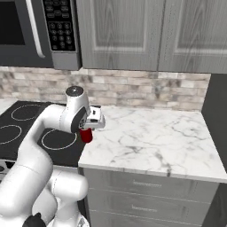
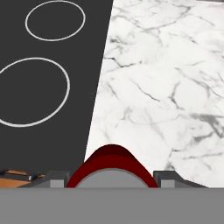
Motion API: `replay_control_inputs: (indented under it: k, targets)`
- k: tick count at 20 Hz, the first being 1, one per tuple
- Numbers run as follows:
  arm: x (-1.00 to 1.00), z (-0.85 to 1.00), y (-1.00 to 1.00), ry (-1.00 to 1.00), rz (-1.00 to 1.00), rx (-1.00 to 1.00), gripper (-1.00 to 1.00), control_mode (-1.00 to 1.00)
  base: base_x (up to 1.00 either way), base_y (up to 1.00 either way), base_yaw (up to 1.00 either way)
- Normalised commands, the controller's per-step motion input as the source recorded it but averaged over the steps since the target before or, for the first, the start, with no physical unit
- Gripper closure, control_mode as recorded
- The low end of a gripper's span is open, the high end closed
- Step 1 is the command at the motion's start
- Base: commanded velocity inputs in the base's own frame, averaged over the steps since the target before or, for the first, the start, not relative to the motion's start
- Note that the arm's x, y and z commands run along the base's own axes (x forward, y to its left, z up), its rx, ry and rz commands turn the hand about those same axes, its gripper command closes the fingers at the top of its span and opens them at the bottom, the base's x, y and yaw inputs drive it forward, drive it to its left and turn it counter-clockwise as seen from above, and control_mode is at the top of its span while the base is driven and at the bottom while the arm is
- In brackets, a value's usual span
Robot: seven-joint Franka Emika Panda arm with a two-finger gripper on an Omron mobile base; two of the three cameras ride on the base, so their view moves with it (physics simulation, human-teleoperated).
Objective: Four empty soda cans are scattered around the kitchen. Gather all the cans and cluster them next to the stove for recycling.
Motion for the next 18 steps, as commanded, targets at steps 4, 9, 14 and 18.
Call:
replay_control_inputs:
  k: [4,9,14,18]
  targets:
    - [0.4,-0.18,0.06,0.0,0.0,0.0,1.0,-1.0,0.0,0.0,0.0]
    - [0.34,-0.28,0.14,0.0,0.0,0.0,1.0,-1.0,0.0,0.0,0.0]
    - [0.36,-0.13,0.14,0.0,0.0,0.0,1.0,-1.0,0.0,0.0,0.0]
    - [0.35,-0.12,0.0,0.0,0.0,0.0,1.0,-1.0,0.0,0.0,0.0]
